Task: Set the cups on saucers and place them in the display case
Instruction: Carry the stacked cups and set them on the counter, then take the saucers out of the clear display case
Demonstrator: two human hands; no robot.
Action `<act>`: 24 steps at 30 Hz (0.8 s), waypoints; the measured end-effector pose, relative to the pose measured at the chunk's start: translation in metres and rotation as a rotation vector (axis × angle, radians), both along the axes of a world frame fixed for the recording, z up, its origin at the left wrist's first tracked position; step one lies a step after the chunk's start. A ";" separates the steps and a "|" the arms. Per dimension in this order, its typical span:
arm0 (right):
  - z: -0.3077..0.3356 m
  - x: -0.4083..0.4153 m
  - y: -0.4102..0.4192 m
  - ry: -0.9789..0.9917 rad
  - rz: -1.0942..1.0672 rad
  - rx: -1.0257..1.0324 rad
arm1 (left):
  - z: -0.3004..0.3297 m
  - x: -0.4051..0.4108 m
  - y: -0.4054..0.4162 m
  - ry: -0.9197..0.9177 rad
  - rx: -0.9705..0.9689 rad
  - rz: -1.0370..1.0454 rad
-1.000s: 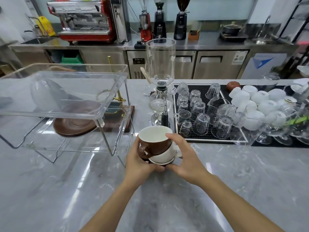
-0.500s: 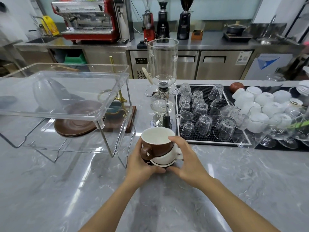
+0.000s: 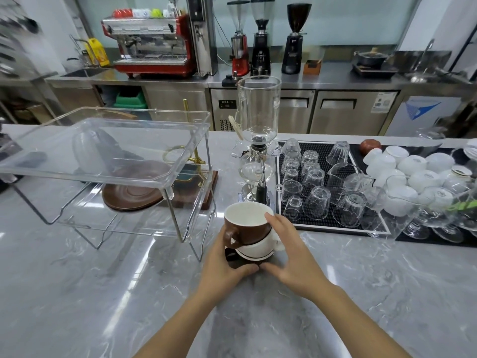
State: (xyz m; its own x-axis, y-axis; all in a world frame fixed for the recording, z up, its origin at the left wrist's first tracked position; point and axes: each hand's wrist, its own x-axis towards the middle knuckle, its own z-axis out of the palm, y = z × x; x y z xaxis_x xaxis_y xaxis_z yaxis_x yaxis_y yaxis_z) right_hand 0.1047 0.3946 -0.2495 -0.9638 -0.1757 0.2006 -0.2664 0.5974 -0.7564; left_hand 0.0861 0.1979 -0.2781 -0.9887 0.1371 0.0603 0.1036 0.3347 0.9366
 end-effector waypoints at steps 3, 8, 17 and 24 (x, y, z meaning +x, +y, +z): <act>0.004 0.011 0.002 0.019 -0.015 0.028 | 0.010 0.015 0.002 0.056 -0.015 0.013; -0.001 0.038 0.006 0.130 -0.108 0.199 | 0.019 0.049 -0.006 0.158 -0.128 0.057; -0.017 0.090 -0.003 0.204 -0.150 0.391 | -0.004 0.106 -0.037 0.292 -0.472 0.132; -0.022 0.118 -0.040 0.172 -0.074 0.362 | 0.002 0.140 -0.060 0.285 -0.639 0.164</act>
